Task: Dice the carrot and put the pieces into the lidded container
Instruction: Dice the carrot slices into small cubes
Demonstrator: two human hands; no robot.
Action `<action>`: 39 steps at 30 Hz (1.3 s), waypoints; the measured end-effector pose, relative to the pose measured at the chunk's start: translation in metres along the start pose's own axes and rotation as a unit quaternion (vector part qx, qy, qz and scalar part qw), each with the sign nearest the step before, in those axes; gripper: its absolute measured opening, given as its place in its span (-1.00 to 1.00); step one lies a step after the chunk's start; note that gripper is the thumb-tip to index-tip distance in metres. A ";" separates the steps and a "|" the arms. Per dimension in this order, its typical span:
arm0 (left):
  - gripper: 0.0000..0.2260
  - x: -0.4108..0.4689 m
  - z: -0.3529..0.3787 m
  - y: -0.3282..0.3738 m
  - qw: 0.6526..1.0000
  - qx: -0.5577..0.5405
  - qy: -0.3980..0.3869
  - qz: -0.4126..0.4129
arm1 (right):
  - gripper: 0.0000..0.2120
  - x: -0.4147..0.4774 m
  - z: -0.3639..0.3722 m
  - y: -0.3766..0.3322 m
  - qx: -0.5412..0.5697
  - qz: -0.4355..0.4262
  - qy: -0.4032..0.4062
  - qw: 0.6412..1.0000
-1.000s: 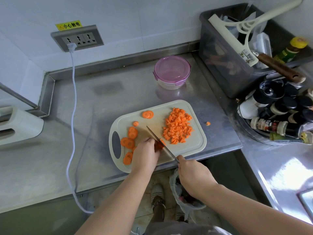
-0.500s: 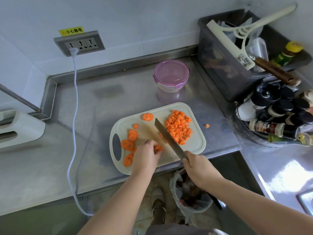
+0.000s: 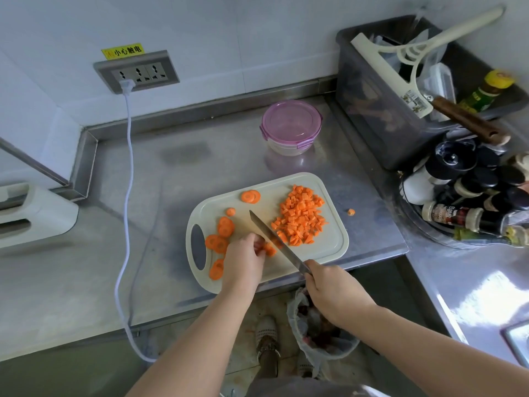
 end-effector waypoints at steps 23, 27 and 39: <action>-0.79 0.001 -0.005 0.000 0.992 -0.070 -0.024 -0.101 | -0.76 -0.001 0.001 -0.001 -0.011 0.016 -0.012 1.000; -0.81 0.001 -0.007 -0.003 0.993 -0.062 -0.011 -0.102 | -0.76 -0.002 0.000 -0.004 -0.010 0.005 0.002 1.000; -0.86 -0.005 -0.013 0.002 0.999 -0.019 -0.002 -0.042 | -0.73 -0.003 0.011 -0.007 -0.040 -0.010 -0.010 0.999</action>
Point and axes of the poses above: each hand's wrist, its own x-axis towards the middle knuckle, its own z-axis out of the palm, y = z × x, the point moved 2 cm from there along x, towards the middle knuckle, and after that the axes turned 12 degrees about y, right-handed, at the moved point
